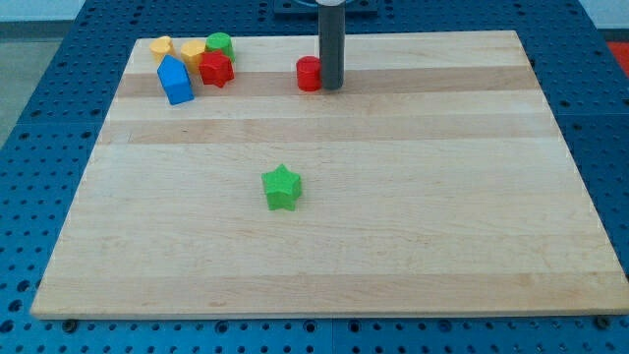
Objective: Push the red circle into the red star
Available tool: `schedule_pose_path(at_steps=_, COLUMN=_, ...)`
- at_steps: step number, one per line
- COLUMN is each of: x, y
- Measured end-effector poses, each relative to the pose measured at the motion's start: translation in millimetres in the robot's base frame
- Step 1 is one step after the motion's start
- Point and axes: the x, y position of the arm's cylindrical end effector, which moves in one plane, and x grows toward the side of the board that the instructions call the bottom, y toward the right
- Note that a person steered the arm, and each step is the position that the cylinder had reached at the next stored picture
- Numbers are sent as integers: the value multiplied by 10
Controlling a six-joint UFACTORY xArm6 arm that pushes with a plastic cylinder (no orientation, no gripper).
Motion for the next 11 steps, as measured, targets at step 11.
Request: schedule_pose_path(at_steps=11, x=982, y=-65)
